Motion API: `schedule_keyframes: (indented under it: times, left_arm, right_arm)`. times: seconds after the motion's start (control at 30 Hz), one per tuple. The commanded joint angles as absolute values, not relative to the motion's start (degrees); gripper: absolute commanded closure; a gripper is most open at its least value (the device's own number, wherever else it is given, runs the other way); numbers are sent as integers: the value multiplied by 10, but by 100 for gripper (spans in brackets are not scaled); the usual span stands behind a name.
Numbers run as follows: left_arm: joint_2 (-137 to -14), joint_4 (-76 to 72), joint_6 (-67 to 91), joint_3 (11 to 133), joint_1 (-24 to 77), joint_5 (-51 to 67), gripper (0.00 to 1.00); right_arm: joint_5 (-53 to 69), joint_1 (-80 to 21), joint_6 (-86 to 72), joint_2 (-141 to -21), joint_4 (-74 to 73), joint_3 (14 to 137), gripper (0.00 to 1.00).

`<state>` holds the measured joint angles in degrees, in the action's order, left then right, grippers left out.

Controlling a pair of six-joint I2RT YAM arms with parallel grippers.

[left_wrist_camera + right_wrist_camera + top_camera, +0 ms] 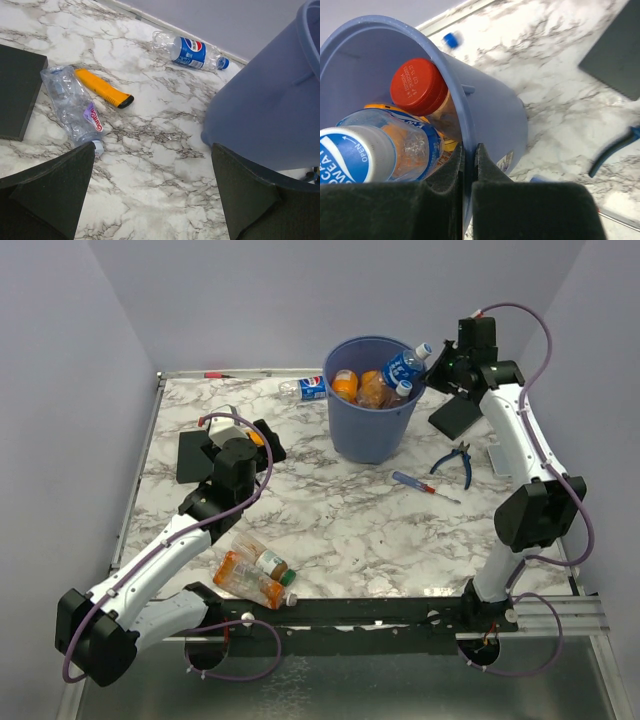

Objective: Put the plastic bottles in the bin
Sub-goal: Move the trash bin to the center of the board.

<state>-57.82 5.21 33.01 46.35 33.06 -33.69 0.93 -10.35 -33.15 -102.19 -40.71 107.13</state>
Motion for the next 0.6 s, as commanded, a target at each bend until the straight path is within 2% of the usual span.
schedule_keyframes:
  times: [0.0,0.3,0.33,0.47,0.5,0.57]
  left_arm:
    - [-582,39,339,460,328,-321,1]
    - [-613,24,349,470,327,-324,1]
    - [-623,20,355,475,326,-321,1]
    - [-672,10,384,509,323,-306,1]
    - [-687,6,391,519,322,-304,1]
    - [-715,2,400,542,320,-302,1]
  right_arm:
    - [-7,-50,-349,-1001,-370,1080,100]
    - [36,-19,-345,-978,-343,1037,100]
    - [46,-20,-346,-971,-334,1027,96]
    - [70,-19,-348,-944,-320,1016,43]
    - [72,-20,-349,-939,-324,1021,34]
    - [79,-19,-351,-928,-333,1028,22]
